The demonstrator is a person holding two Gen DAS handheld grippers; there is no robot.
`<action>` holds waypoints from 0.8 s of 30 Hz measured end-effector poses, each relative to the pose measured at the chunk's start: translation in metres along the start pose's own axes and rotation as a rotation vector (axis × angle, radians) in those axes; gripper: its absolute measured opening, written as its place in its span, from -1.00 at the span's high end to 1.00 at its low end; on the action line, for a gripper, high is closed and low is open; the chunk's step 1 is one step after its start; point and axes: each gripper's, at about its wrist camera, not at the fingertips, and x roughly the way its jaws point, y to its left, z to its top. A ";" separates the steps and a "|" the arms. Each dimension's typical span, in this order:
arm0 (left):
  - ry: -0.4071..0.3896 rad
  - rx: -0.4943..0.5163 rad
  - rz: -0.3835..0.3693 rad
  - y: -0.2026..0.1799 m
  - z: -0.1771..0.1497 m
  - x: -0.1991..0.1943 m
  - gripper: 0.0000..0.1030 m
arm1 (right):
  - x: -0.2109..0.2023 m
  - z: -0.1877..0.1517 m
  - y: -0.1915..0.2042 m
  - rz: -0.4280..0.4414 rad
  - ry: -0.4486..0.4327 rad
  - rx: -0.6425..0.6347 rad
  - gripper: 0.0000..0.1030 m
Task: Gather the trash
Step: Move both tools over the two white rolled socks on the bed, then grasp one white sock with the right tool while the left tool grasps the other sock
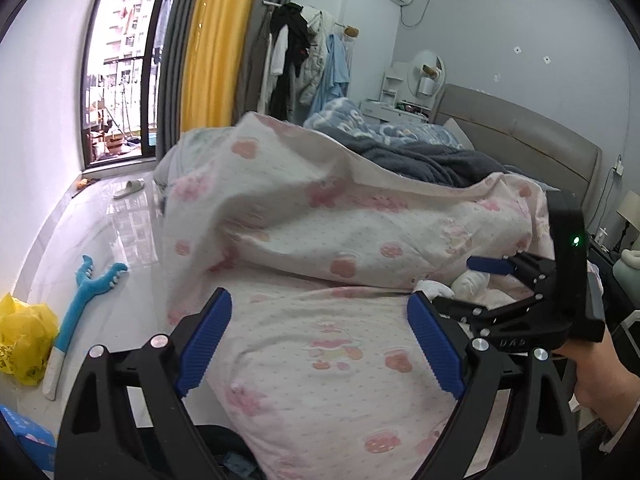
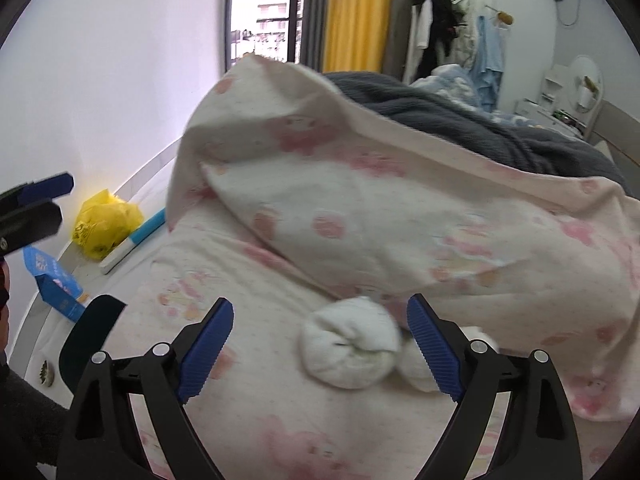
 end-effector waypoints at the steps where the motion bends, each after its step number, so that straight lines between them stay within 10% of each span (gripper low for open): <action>1: 0.004 0.002 -0.003 -0.002 -0.001 0.003 -0.77 | -0.001 -0.001 -0.005 -0.007 -0.003 0.005 -0.74; 24: 0.093 0.075 -0.149 -0.074 -0.007 0.068 -0.77 | 0.013 -0.037 -0.102 -0.017 0.075 0.175 -0.74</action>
